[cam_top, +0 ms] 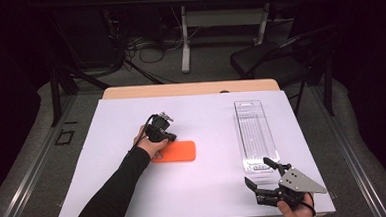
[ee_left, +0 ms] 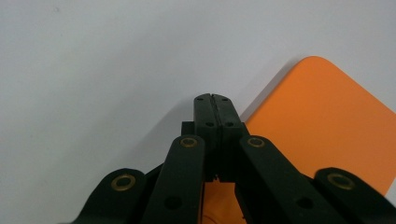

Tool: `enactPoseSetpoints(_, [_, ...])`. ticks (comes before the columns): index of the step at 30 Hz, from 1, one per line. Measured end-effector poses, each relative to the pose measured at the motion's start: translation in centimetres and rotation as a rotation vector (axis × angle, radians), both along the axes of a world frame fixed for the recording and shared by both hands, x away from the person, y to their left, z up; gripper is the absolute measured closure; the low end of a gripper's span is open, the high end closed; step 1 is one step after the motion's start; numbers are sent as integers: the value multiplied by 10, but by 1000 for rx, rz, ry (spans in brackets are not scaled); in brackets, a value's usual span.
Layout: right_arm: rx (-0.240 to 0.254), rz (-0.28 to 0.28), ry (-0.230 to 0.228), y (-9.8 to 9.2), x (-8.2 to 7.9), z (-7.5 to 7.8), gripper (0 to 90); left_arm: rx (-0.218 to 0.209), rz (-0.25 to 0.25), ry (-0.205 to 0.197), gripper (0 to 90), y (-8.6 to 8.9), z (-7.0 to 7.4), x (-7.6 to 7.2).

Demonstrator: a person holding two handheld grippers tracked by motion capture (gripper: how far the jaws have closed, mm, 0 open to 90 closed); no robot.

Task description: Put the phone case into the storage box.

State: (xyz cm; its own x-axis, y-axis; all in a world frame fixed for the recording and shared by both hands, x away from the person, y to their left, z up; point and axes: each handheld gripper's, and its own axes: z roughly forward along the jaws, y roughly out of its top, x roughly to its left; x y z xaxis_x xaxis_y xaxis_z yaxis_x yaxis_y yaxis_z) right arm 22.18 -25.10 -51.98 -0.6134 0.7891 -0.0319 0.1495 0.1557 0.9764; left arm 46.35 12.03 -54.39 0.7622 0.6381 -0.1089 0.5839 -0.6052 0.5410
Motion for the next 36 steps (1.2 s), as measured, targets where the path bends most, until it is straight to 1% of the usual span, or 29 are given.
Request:
enactPoseSetpoints(4, [0, -1, 3, 0, 0, 0, 141, 4, -20, 2, 900, 0, 0, -5])
enactPoseSetpoints(7, [-1, 0, 3, 1, 0, 0, 141, -1, -33, 6, 900, 0, 0, -10])
enactPoseSetpoints(8, [0, 2, 2, 1, 0, -1, 141, 3, -47, 4, 900, 0, 0, -13])
enactPoseSetpoints(11, [-2, 1, 3, 1, 1, -1, 141, 3, -57, 4, 900, 0, 0, -16])
enactPoseSetpoints(13, [0, 2, 2, 1, 0, -1, 141, 8, -73, 6, 900, 0, 1, -20])
enactPoseSetpoints(15, [0, 3, 1, 1, 0, 0, 141, 3, -75, 8, 900, -1, 1, -22])
enactPoseSetpoints(18, [0, 3, 3, 1, 0, -1, 141, 0, -94, 14, 900, -2, 0, -28])
enactPoseSetpoints(24, [-1, 3, 2, 1, 0, 0, 141, -2, -117, 24, 900, -1, 0, -40])
enactPoseSetpoints(25, [1, 3, 2, 1, 0, -1, 141, -5, -125, 29, 900, 0, 1, -44])
enactPoseSetpoints(27, [1, 3, 3, 2, 0, -1, 141, -11, -125, 33, 900, 0, 0, -46])
enactPoseSetpoints(28, [-2, 4, 4, 1, 0, 0, 141, -5, -131, 35, 900, 1, 1, -48])
enactPoseSetpoints(32, [-1, 2, 5, 2, 0, 0, 141, -6, -130, 41, 900, 4, 1, -53])
enactPoseSetpoints(36, [0, 4, 5, 2, -1, 0, 141, -14, -134, 48, 900, 9, 2, -60])
